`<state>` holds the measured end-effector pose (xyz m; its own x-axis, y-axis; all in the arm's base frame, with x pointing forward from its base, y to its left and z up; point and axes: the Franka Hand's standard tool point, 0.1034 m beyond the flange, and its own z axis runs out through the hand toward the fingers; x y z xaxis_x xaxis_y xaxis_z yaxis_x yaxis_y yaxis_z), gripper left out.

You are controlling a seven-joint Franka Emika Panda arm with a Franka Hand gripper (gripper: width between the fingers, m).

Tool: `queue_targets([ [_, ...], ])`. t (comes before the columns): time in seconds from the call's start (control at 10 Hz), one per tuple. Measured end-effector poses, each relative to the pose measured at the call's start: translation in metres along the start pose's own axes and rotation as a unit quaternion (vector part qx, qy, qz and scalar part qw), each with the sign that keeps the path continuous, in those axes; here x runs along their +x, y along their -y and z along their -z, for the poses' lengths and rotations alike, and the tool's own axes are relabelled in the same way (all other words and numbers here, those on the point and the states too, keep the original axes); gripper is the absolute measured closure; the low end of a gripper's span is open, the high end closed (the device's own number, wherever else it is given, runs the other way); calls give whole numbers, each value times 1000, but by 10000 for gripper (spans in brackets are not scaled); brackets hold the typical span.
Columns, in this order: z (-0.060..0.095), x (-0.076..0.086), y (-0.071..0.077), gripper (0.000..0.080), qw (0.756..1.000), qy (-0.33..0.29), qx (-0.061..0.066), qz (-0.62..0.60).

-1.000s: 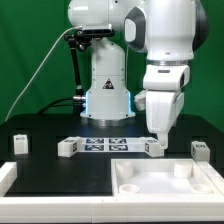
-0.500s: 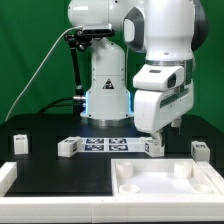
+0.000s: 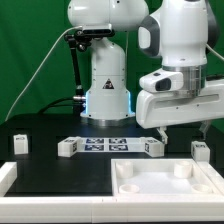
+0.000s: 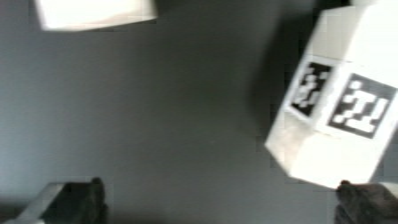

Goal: Assemble one leg

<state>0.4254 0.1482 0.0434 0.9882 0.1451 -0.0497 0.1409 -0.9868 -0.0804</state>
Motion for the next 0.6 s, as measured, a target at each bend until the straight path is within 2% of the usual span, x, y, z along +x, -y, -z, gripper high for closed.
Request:
queue_targets([
  [0.2,0,0,24,151,993,3,4,-116],
  [0.4,0,-1,26,151,987,6,9,-161],
  [0.6,1,0,26,151,990,17,7,-143],
])
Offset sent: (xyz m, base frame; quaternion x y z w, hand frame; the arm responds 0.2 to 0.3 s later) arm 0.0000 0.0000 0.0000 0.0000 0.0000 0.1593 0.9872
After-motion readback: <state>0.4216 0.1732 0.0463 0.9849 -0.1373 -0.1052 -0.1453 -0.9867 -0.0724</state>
